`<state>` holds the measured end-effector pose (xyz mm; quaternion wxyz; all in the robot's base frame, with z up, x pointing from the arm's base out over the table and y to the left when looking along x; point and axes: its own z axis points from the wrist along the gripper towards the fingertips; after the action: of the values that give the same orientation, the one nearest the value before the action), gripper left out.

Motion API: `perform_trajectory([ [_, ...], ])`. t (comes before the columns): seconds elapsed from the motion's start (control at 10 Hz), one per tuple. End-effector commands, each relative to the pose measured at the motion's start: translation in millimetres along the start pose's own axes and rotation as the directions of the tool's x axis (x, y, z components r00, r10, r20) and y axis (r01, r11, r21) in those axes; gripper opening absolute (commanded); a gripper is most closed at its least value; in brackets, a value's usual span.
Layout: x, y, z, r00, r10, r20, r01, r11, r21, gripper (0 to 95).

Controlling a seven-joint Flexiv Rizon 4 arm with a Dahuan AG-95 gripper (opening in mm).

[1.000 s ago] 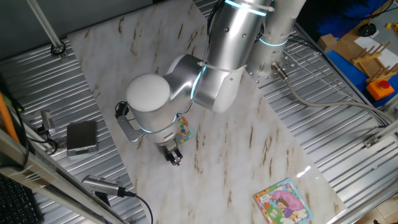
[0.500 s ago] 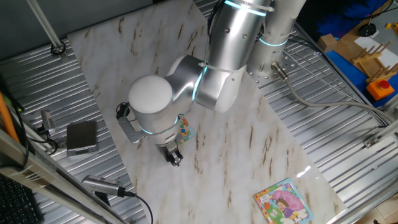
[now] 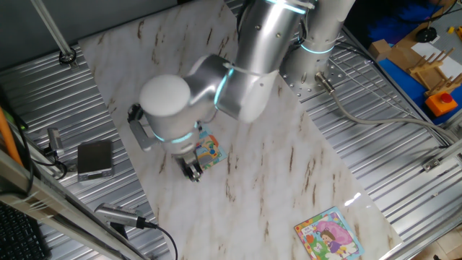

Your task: Assemble one piece of a puzzle

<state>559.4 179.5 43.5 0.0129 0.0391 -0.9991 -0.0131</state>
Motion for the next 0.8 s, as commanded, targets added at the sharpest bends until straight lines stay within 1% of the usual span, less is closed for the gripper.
perform_trajectory([
  [0.1,-0.1,-21.1,6.1,1.000,-0.031,0.001,0.031,1.000,-0.001,0.0],
  [0.2,0.3,-25.8,7.6,0.999,-0.037,0.001,0.037,0.999,0.001,0.0],
  [0.3,0.7,-37.3,10.9,0.999,-0.049,0.001,0.049,0.999,0.001,0.0],
  [0.4,0.9,-44.9,13.4,0.998,-0.057,0.000,0.057,0.998,0.001,0.0],
  [0.6,2.3,-49.5,16.2,0.998,-0.058,0.000,0.058,0.998,0.000,0.0],
  [0.8,3.1,-49.5,14.9,0.999,-0.054,0.002,0.054,0.999,0.002,0.0],
])
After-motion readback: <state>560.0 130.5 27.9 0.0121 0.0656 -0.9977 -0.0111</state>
